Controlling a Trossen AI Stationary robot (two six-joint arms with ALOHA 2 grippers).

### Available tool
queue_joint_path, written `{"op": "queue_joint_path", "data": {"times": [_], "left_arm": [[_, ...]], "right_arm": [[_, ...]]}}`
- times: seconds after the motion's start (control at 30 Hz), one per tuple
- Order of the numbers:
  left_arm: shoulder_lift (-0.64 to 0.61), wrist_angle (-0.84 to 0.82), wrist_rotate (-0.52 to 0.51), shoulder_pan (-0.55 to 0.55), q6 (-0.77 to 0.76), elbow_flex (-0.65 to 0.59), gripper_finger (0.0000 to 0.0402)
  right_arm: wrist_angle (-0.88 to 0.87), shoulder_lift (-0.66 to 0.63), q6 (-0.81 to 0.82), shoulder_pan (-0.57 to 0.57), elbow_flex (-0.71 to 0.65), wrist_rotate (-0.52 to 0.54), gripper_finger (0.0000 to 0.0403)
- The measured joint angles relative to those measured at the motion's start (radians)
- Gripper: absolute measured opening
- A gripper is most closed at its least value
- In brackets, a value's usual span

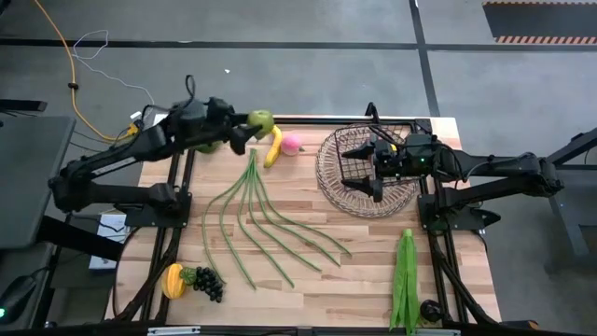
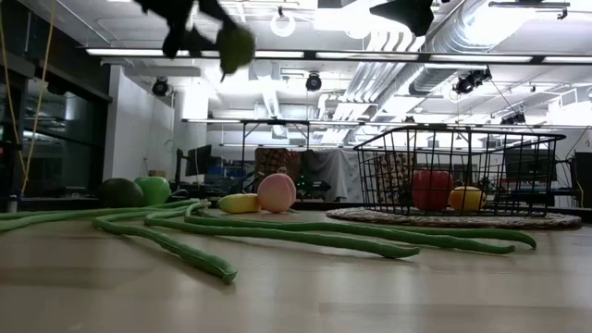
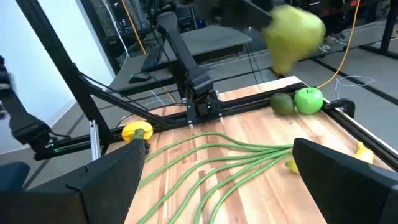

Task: Build produce basket
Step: Put the green pear into the wire basket

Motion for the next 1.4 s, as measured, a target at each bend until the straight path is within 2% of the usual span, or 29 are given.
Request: {"op": "queue_joint_path", "data": {"times": [0.23,0.47,0.63,0.9,1.2,1.4], "left_arm": [[-0.104,0.261,-0.073,-0.209,-0.045,-0.120,0.0279],[-0.140,0.460,-0.103,-0.314,-0.057,-0.268,0.0280],[-0.140,0.536,-0.090,-0.334,-0.057,-0.287,0.0280],[-0.140,0.585,0.007,-0.334,-0.057,-0.287,0.0280],[-0.140,0.583,0.010,-0.334,-0.063,-0.287,0.0280],[-0.091,0.580,0.019,-0.335,-0.060,-0.287,0.0280]], "right_arm": [[0.000,0.000,0.005,0.000,0.000,0.026,0.0398],[0.000,0.000,-0.002,0.000,0.000,0.026,0.0398],[0.000,0.000,0.065,0.000,0.000,0.026,0.0398],[0.000,0.000,0.076,0.000,0.000,0.040,0.0398],[0.011,0.002,0.107,0.000,0.000,0.040,0.0398],[0.071,0.085,0.083,0.015,0.000,0.033,0.0398]]}}
